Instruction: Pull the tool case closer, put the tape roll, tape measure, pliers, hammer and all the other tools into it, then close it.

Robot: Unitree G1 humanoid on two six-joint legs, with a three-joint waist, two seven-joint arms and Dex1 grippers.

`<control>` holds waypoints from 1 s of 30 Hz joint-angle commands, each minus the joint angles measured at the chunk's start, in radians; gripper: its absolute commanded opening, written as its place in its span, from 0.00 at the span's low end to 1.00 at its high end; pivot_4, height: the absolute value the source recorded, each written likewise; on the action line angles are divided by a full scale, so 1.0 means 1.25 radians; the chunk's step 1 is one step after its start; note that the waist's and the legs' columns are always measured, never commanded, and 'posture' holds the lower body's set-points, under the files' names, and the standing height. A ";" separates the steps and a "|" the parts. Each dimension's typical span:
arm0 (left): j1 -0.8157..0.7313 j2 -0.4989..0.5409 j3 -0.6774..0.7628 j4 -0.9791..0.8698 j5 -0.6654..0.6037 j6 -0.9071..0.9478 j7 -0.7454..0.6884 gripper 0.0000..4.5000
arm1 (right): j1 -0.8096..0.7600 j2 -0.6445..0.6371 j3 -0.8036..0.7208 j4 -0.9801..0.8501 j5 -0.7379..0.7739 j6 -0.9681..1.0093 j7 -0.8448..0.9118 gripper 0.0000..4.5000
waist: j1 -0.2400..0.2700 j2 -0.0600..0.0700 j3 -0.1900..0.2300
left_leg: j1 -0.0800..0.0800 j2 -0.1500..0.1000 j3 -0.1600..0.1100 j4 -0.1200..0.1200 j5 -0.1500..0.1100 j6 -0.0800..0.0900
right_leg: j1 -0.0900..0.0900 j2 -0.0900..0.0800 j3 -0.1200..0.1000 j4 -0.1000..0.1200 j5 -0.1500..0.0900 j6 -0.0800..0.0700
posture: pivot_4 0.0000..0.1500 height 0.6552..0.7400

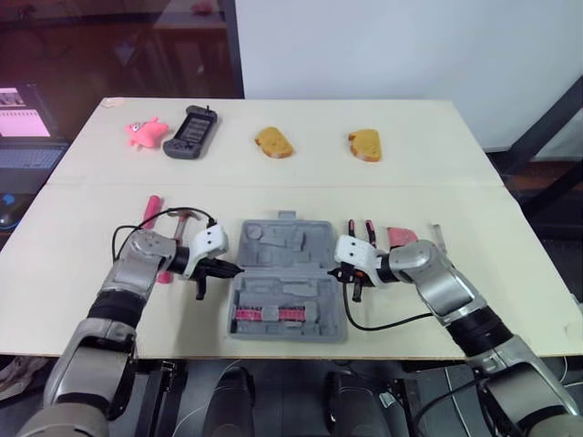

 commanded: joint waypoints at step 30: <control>0.250 0.093 -0.026 -0.428 -0.117 0.209 0.073 0.00 | 0.125 -0.020 0.016 -0.238 0.063 0.139 -0.001 0.01 | 0.001 0.000 0.000 | 0.000 0.000 0.000 0.000 0.000 0.000 | 0.000 0.000 0.000 0.000 0.000 0.000 | 1.00 0.77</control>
